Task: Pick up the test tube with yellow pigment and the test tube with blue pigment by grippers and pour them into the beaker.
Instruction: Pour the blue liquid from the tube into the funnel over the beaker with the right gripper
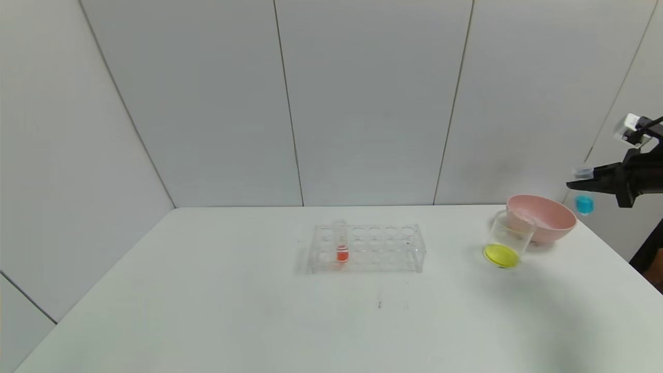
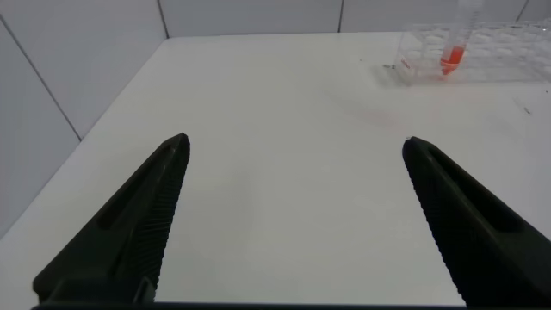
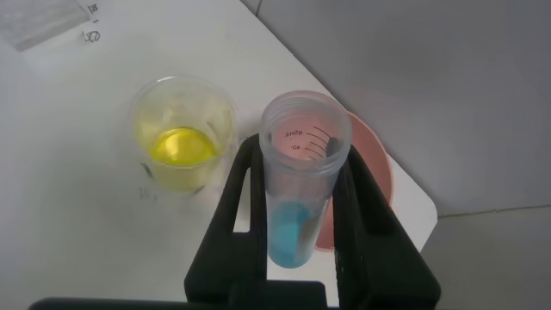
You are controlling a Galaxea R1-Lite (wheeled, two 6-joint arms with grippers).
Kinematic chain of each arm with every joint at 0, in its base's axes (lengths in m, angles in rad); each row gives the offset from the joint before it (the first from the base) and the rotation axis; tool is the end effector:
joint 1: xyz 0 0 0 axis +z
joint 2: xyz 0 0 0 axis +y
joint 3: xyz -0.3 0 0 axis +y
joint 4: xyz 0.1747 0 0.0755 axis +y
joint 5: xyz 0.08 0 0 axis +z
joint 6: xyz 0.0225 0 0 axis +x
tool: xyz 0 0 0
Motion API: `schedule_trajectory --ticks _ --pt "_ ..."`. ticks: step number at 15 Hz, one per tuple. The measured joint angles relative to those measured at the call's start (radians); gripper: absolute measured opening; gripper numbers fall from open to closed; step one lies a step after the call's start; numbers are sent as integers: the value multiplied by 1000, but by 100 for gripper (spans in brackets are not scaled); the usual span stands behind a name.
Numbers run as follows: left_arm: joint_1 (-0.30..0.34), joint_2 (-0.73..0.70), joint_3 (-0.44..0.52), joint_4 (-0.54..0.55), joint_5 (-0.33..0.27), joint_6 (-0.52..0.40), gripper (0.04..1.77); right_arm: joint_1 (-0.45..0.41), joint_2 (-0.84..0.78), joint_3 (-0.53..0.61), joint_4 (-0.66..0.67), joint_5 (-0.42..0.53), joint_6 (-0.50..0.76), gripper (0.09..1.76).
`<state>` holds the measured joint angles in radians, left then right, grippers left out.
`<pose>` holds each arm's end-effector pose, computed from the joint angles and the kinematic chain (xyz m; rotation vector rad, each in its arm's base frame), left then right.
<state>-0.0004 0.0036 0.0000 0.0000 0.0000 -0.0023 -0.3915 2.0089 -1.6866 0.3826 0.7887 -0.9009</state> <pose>-0.0225 0.0000 0.0756 -0.0023 0.0036 -0.0004 0.3665 -0.1340 0.2258 -0.4692 0.3660 0.6009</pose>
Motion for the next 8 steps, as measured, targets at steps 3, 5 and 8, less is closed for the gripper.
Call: schedule_trajectory --ticks 3,5,8 --pt "0 0 0 0 0 0 176 20 69 -146 147 -55 -65 50" --pt "0 0 0 0 0 0 176 29 104 -233 289 -89 -124 50" --pt "0 0 0 0 0 0 176 50 134 -293 369 -143 -193 50"
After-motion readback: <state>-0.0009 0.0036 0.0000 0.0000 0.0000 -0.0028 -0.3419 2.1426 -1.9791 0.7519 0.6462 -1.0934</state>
